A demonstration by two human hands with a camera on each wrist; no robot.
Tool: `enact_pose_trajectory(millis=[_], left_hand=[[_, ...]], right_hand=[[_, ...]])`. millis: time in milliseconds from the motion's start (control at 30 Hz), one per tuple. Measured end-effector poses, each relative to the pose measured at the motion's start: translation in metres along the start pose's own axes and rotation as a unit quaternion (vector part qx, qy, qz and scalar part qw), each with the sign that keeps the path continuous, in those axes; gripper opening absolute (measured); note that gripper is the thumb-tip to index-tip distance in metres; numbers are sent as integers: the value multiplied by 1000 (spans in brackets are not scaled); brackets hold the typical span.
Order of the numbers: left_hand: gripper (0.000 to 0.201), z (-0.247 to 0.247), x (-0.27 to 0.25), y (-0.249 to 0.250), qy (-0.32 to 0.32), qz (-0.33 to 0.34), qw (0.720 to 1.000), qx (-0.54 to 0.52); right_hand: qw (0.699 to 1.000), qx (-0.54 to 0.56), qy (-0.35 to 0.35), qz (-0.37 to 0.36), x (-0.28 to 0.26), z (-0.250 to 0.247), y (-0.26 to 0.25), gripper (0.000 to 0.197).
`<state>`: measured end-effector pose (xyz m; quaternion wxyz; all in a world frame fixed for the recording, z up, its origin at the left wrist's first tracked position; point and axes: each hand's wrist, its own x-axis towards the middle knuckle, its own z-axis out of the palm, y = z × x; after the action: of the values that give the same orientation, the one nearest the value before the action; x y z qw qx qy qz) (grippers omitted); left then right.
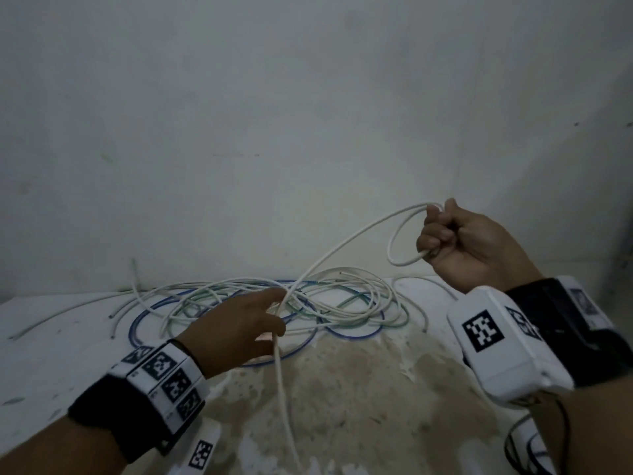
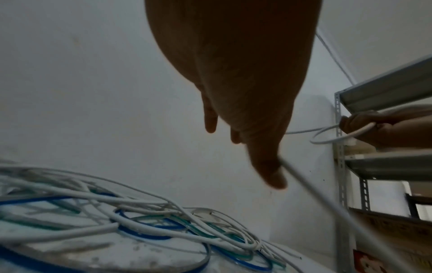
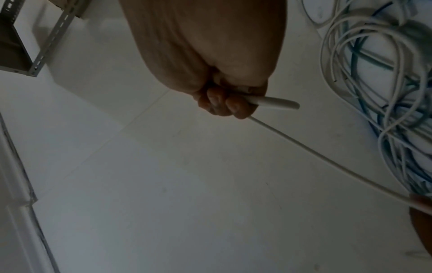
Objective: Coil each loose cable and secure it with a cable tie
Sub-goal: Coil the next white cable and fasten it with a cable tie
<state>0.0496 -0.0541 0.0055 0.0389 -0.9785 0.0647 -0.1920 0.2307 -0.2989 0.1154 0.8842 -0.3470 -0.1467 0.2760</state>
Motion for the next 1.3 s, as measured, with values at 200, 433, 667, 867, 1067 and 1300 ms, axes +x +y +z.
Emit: enact_pose_trajectory(millis=[200, 433, 667, 867, 1067, 1300], left_hand=[[56, -5, -4, 0, 139, -125, 967, -175], [49, -31, 10, 36, 212, -256, 819, -468], [26, -65, 33, 66, 289, -259, 441, -809], [21, -68, 34, 75, 202, -288, 634, -689], [12, -58, 26, 88, 56, -307, 735, -602], [12, -61, 25, 101, 14, -257, 704, -663]], right_hand=[[999, 27, 14, 39, 6, -14, 9, 34], [997, -26, 4, 68, 6, -22, 43, 16], [995, -26, 11, 96, 5, -24, 85, 30], [992, -65, -15, 104, 2, -20, 91, 27], [996, -19, -30, 87, 3, -10, 79, 30], [996, -31, -20, 80, 2, -14, 96, 31]])
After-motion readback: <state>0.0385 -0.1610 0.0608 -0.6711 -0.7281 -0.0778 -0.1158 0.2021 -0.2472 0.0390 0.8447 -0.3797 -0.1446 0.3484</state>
